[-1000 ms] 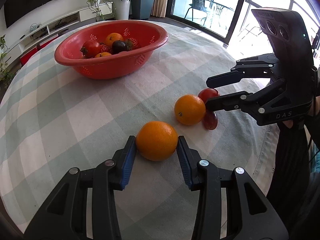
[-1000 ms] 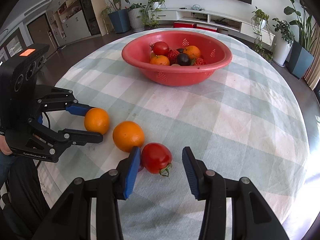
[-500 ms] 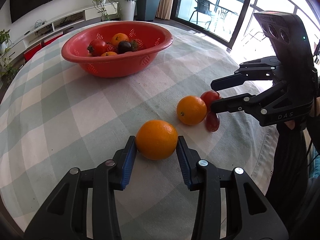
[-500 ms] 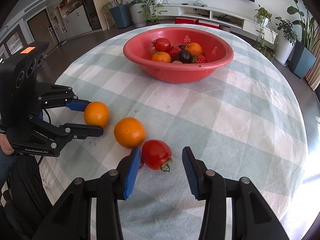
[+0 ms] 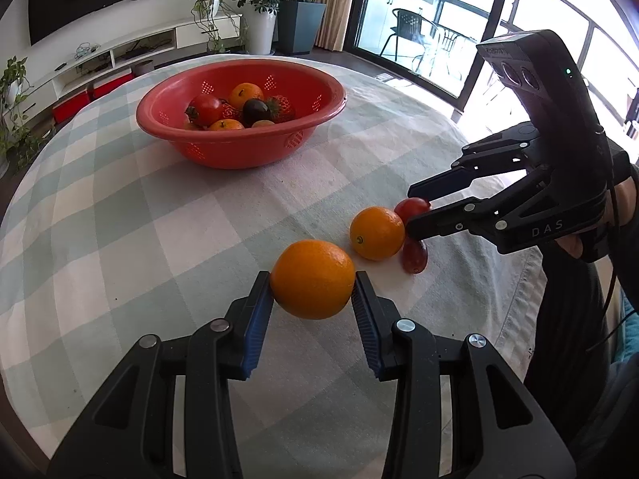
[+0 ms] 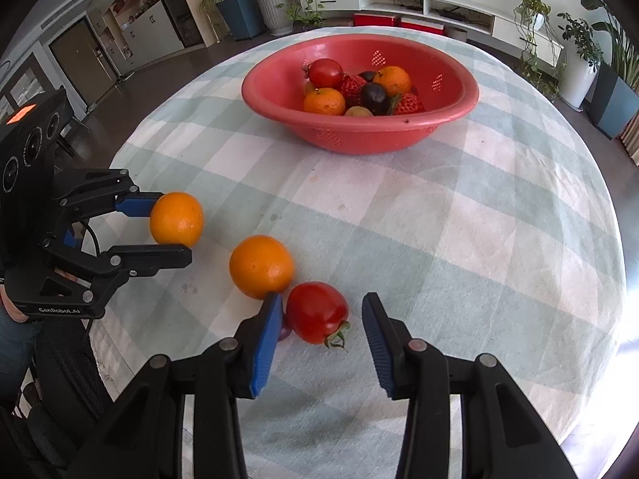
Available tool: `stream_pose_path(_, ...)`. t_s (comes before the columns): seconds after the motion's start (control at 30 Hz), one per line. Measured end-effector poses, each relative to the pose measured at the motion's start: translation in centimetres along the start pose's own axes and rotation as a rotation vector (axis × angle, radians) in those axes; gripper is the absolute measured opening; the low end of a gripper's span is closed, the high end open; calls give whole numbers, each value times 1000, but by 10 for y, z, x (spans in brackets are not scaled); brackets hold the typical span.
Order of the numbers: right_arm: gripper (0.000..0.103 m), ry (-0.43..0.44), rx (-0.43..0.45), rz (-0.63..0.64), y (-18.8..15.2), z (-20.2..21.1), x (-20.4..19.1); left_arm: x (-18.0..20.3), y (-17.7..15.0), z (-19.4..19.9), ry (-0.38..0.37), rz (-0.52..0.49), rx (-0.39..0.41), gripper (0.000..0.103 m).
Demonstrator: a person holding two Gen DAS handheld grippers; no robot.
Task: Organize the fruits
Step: 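Carry the orange and tangerine over the colander and release both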
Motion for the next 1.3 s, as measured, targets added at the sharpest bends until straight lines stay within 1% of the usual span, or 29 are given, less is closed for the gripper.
stream_pose_path(0.13, 36, 13, -13, 3, 1, 0, -1, 0, 1, 1, -1, 4, 4, 38)
stream_pose_path(0.3, 35, 43, 3, -18, -1, 3, -1, -2, 1, 4, -2, 13, 11, 38)
stream_pose_path(0.53, 35, 38, 54, -39, -1, 21, 3, -3, 8, 12, 0, 18, 31, 38)
stream_pose_path(0.67, 35, 21, 109, -56, 6, 42, 12, -9, 18, 22, 17, 21, 51, 38)
stream_pose_path(0.8, 35, -4, 193, -81, 26, 70, 24, -24, 41, 40, 44, 32, 87, 38)
stream_pose_path(1.0, 35, -28, 323, -79, 79, 108, 30, -54, 96, 56, 95, 67, 126, 38)
stream_pose_path(1.1, 35, -26, 346, -75, 106, 110, 32, -66, 122, 55, 117, 84, 133, 38)
stream_pose_path(1.2, 35, -5, 334, -99, 129, 96, 40, -68, 142, 43, 135, 78, 117, 38)
stream_pose_path(1.3, 35, 1, 317, -138, 145, 79, 52, -65, 153, 25, 145, 61, 93, 38)
Point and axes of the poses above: each gripper's, at about its wrist camera, not at the fingertips, and z roughly against the way its jaws point, x to its right, y to its top, the point moved 9 cm from there along -z, roughly the way its jaws point, and after that the axes turned 9 degrees about -x, right-handed, at the moved point
